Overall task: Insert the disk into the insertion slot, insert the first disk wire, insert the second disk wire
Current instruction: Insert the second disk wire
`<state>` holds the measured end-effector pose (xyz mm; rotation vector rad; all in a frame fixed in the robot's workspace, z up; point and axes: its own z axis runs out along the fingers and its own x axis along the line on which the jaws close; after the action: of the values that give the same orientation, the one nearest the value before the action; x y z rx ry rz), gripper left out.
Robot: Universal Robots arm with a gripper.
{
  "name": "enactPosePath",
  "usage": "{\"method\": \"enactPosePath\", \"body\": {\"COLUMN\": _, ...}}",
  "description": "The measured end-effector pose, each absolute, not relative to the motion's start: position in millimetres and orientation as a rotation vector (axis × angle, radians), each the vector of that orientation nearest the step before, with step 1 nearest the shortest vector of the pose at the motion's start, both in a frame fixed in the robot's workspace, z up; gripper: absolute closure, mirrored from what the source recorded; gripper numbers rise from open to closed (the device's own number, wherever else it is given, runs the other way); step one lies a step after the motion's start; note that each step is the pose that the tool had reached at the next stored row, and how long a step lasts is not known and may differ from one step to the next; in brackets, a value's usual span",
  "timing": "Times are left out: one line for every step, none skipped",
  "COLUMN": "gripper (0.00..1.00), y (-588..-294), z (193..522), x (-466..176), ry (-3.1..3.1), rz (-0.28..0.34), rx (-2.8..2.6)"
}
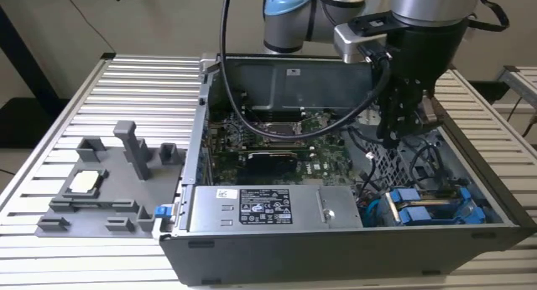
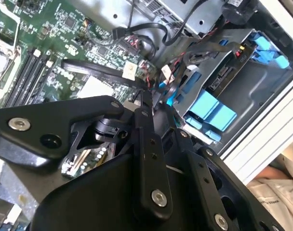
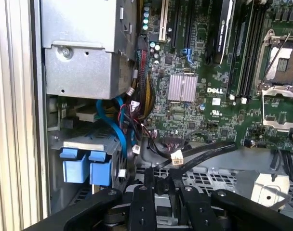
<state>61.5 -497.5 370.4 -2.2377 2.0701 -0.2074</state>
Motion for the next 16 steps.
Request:
{"method": "enactPosePath", "body": {"gripper": 0.73, "y": -497.3, "z": 369.7, "x": 60.5, "ry": 2.067, "rz": -0.217, "rx": -2.235}}
{"method": "enactPosePath", "body": {"gripper": 0.73, "y": -496.8, "z": 368.7, "x": 59.8, "ry": 2.066, "rz": -0.223, "rx": -2.233}}
{"method": "enactPosePath", "body": {"gripper": 0.73, "y": -496.2, "z": 367.7, "x": 59.3, "ry": 2.063, "rz": -0.229, "rx": -2.231}}
{"method": "enactPosePath", "body": {"gripper": 0.73, "y": -495.8, "z": 366.7, "x": 59.1, "ry": 2.062, "rz": -0.233, "rx": -2.229}}
{"method": "enactPosePath", "body": {"gripper": 0.73, "y": -495.4, "z": 365.7, "x": 58.9, "ry": 2.060, "rz": -0.237, "rx": -2.227}}
{"method": "enactPosePath", "body": {"gripper": 0.73, "y": -495.2, "z": 365.1, "x": 58.8, "ry": 2.059, "rz": -0.239, "rx": -2.226}}
{"method": "enactPosePath", "body": {"gripper": 0.73, "y": -495.0, "z": 364.9, "x": 58.8, "ry": 2.059, "rz": -0.240, "rx": -2.226}}
{"method": "enactPosePath", "body": {"gripper": 0.73, "y": -495.0, "z": 364.9, "x": 58.8, "ry": 2.059, "rz": -0.241, "rx": -2.227}}
{"method": "enactPosePath", "body": {"gripper": 0.73, "y": -494.9, "z": 364.8, "x": 58.8, "ry": 2.060, "rz": -0.242, "rx": -2.227}}
{"method": "enactPosePath", "body": {"gripper": 0.73, "y": -494.8, "z": 364.5, "x": 58.7, "ry": 2.060, "rz": -0.242, "rx": -2.227}}
{"method": "enactPosePath", "body": {"gripper": 0.73, "y": -494.8, "z": 364.0, "x": 58.6, "ry": 2.061, "rz": -0.244, "rx": -2.228}}
{"method": "enactPosePath", "body": {"gripper": 0.73, "y": -494.8, "z": 363.4, "x": 58.6, "ry": 2.061, "rz": -0.247, "rx": -2.230}}
{"method": "enactPosePath", "body": {"gripper": 0.73, "y": -494.8, "z": 363.1, "x": 58.6, "ry": 2.062, "rz": -0.250, "rx": -2.231}}
{"method": "enactPosePath", "body": {"gripper": 0.73, "y": -494.8, "z": 363.1, "x": 58.6, "ry": 2.062, "rz": -0.251, "rx": -2.232}}
{"method": "enactPosePath", "body": {"gripper": 0.73, "y": -494.9, "z": 363.1, "x": 58.6, "ry": 2.062, "rz": -0.251, "rx": -2.232}}
{"method": "enactPosePath", "body": {"gripper": 0.73, "y": -494.9, "z": 363.1, "x": 58.6, "ry": 2.062, "rz": -0.251, "rx": -2.232}}
